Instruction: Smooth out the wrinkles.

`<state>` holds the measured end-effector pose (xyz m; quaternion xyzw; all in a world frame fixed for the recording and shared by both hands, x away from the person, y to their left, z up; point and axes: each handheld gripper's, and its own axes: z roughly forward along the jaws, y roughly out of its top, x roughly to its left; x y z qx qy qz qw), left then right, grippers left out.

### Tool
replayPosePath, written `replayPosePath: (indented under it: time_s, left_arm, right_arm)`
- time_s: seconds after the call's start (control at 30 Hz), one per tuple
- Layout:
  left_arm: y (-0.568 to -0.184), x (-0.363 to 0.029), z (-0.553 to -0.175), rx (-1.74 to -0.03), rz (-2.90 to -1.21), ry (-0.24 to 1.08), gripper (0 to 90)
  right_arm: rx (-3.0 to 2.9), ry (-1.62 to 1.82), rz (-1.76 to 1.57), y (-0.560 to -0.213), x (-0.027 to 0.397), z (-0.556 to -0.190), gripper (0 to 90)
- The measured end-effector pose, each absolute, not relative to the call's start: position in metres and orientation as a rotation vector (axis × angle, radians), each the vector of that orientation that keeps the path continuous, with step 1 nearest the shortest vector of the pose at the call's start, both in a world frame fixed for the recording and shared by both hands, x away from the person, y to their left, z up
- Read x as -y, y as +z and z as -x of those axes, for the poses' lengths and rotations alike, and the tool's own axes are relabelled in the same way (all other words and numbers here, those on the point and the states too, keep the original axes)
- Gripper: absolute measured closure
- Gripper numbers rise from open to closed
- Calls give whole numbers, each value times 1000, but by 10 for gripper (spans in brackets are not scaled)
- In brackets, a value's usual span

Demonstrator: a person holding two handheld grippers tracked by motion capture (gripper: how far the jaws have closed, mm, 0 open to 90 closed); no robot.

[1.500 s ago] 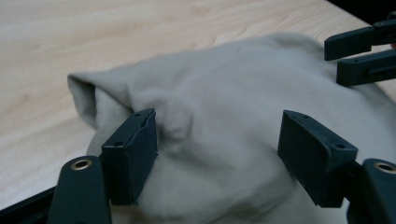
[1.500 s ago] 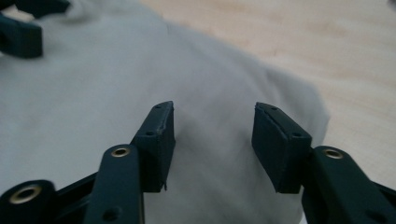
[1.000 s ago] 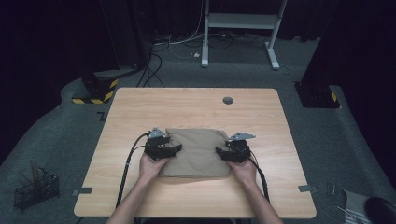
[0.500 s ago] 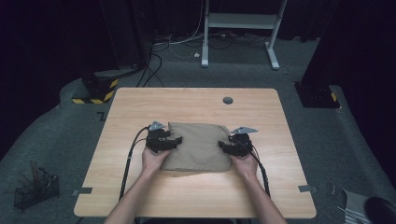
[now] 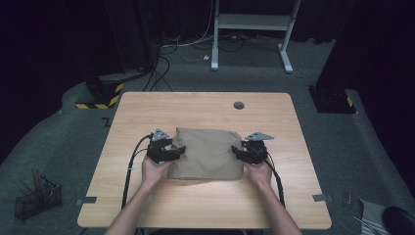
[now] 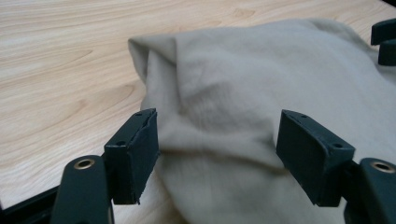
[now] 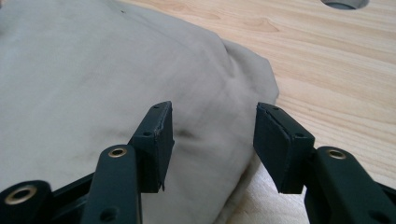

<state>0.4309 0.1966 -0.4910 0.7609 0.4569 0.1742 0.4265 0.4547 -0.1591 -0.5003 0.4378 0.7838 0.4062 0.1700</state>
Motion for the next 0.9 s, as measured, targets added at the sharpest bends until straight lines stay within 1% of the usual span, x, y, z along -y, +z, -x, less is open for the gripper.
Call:
replayPosePath:
  time_s: [0.27, 0.43, 0.9]
  left_arm:
    - [-486, -213, -417, -1158, -1873, 475, 298]
    - [-485, -219, -409, -1167, -1872, 505, 316]
    - [-480, -234, -392, -1175, -1823, 512, 306]
  right_arm:
    - [-2187, 1165, -1257, -497, 171, -446, 481]
    - [-2169, 1172, -1264, -493, 180, -435, 481]
    - [-2144, 1195, -1253, -487, 193, -421, 480]
